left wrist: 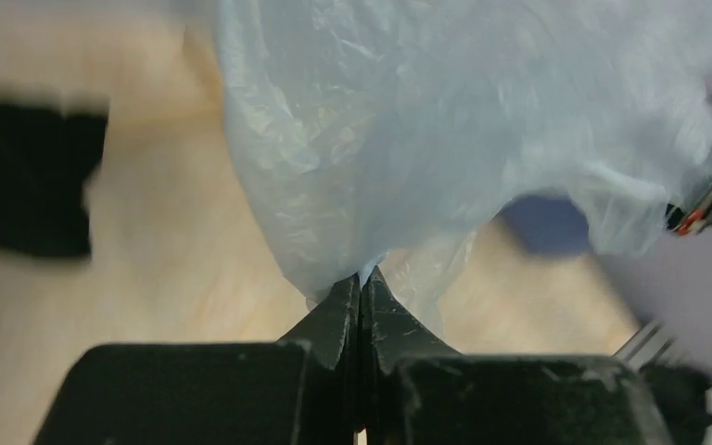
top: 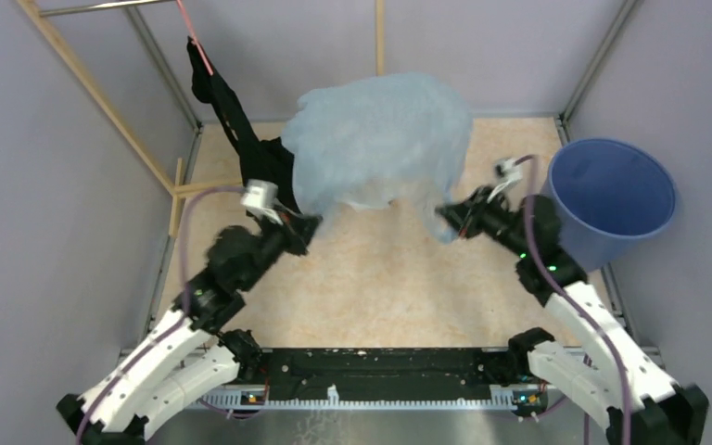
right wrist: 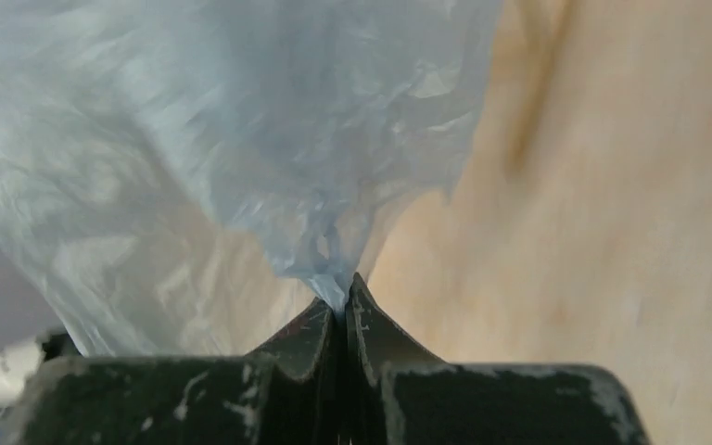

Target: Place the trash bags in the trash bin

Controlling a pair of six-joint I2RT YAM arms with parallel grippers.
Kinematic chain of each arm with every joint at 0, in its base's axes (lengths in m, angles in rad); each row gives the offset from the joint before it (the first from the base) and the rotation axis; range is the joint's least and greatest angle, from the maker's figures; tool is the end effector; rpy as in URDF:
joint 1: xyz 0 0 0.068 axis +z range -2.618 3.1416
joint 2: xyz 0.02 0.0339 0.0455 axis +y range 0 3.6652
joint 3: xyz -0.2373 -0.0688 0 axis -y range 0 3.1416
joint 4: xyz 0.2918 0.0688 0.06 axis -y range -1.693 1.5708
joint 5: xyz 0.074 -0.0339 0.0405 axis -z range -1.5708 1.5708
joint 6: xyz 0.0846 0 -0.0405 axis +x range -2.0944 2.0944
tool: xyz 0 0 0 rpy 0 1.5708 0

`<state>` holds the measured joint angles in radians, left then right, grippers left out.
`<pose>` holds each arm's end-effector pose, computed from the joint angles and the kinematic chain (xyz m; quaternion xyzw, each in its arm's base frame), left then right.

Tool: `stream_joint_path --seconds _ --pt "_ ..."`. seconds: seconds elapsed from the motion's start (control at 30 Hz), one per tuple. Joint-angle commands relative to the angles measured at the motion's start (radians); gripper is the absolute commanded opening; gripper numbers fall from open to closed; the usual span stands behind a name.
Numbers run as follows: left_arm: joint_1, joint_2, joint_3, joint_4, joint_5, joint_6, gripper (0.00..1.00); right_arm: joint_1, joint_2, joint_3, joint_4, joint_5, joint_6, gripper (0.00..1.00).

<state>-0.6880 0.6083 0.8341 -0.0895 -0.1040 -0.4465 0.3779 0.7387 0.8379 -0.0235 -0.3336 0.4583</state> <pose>0.2009 -0.1538 0.3944 0.0402 0.6564 -0.3756 0.6531 0.2523 0.1300 0.3735 -0.0947 0.6748 0.3968 0.6151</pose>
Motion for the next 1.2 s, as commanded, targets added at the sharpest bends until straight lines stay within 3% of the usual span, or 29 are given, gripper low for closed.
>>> stream_joint_path --seconds 0.0,0.07,0.2,0.33,0.47,0.53,0.63,0.77,0.87,0.97,1.17 --pt "-0.002 -0.020 -0.225 -0.235 0.005 -0.140 0.00 0.019 0.035 -0.363 0.080 -0.166 0.245 0.00" --pt "-0.001 -0.116 -0.260 -0.219 0.022 -0.164 0.00 0.038 -0.043 -0.382 0.118 -0.134 0.291 0.00" --pt "-0.001 -0.205 -0.154 -0.124 -0.061 -0.106 0.00 0.044 -0.047 -0.147 -0.073 0.045 0.124 0.00" --pt "-0.001 -0.037 0.174 -0.086 -0.001 0.015 0.00 0.044 0.101 0.207 -0.143 -0.030 -0.009 0.00" --pt "-0.001 0.137 0.497 -0.116 0.275 0.104 0.00 0.044 0.119 0.408 -0.149 -0.112 -0.049 0.00" --pt "-0.001 0.132 0.494 -0.132 0.267 0.115 0.00 0.044 0.072 0.371 -0.151 -0.087 -0.054 0.00" --pt "-0.001 0.042 0.321 -0.184 0.098 0.048 0.00 0.044 0.024 0.223 -0.167 -0.038 -0.034 0.00" --pt "-0.001 -0.154 0.151 -0.355 -0.013 -0.039 0.00 0.044 -0.021 0.027 -0.186 -0.026 0.064 0.00" --pt "-0.002 -0.263 0.196 -0.478 -0.101 -0.029 0.00 0.044 -0.039 -0.062 -0.144 -0.051 0.167 0.00" --pt "-0.009 -0.258 0.295 -0.564 -0.151 0.035 0.00 0.045 -0.029 -0.080 -0.108 -0.075 0.223 0.00" --pt "-0.016 -0.127 0.354 -0.522 -0.022 0.142 0.00 0.124 0.156 0.018 -0.168 -0.084 0.202 0.00"
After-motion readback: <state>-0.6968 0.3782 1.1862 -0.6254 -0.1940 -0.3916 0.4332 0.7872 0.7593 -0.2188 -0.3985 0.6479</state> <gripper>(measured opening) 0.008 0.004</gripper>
